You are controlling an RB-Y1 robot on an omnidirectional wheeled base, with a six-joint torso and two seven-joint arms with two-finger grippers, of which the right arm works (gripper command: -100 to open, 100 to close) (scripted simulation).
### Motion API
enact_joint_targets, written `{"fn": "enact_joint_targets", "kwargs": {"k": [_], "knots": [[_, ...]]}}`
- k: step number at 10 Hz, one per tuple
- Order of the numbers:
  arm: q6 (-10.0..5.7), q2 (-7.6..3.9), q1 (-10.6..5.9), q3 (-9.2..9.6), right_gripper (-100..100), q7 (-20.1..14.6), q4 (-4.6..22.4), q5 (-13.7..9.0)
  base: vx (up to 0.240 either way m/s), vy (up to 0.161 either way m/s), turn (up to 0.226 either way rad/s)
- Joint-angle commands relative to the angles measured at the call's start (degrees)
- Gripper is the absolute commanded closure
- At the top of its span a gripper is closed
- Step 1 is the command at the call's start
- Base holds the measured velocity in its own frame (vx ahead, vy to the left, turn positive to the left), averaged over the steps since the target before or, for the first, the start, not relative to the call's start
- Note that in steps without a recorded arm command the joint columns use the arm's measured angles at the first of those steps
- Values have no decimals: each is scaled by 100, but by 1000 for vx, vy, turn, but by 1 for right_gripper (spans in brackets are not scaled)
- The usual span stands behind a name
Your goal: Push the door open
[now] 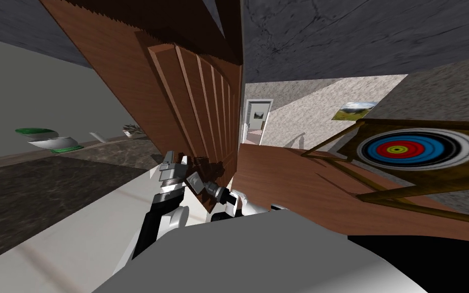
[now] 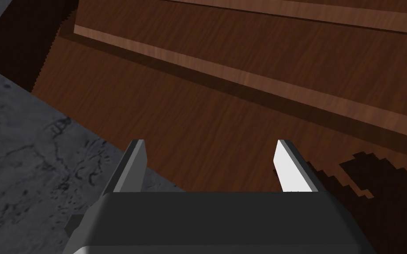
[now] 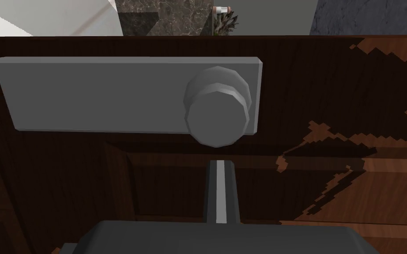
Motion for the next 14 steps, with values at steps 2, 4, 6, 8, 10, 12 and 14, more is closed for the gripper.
{"fn": "enact_joint_targets", "kwargs": {"k": [2,4,6,8,10,12,14], "knots": [[0,0,0,0,100,0,0,0,-2,-3,0],[8,-88,44,-219,-100,69,53,-13,-164,-58,-126],[14,32,78,-393,-100,124,95,-23,-184,-49,-82],[18,-64,68,-377,-100,140,119,-11,-11,30,14],[22,-82,56,-408,-100,157,145,-6,83,160,17],[28,-34,39,-453,-100,183,183,2,100,212,24],[33,83,24,-492,-100,205,216,8,121,143,25]]}}
